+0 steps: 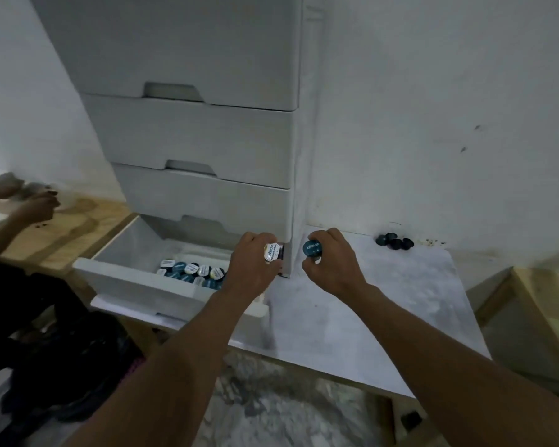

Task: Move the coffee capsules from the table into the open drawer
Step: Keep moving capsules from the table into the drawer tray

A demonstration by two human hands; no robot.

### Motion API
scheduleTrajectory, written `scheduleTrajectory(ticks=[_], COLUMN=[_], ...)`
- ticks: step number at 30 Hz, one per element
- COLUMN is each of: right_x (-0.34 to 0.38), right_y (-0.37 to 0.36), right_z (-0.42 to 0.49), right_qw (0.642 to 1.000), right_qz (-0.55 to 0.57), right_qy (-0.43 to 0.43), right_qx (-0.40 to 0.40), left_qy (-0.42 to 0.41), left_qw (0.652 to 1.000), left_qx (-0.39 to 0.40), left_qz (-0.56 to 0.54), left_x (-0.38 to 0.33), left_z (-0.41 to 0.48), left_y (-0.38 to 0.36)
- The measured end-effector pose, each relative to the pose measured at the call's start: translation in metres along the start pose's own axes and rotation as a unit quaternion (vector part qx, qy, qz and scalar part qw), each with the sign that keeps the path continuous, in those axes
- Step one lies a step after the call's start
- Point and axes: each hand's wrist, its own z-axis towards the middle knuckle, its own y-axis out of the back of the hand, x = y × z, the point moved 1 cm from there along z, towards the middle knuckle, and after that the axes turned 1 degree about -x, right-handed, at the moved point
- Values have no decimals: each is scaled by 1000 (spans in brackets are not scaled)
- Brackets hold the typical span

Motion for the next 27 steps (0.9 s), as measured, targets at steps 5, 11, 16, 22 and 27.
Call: scheduleTrajectory(ticks=[5,11,16,22,27], right_x=[60,125,157,166,157], right_y=[-48,-107,-151,-196,-243], right_z=[4,7,20,58,92], right_qw=[1000,1000,999,997,993], right_qz=[3,16,6,-13,-23], right_qy=[3,-2,-25,-12,-26], right_qx=[-13,-22,23,69,116], left_qy=[-7,-15,0,26,64], left_qw=[1000,1000,999,999,995], left_qx=[-5,11,25,29,46], left_qz=[-5,18,23,37,68], left_x=[54,125,173,223,267], left_z=[-7,-7,0,35,69], left_y=[51,104,128,136,129])
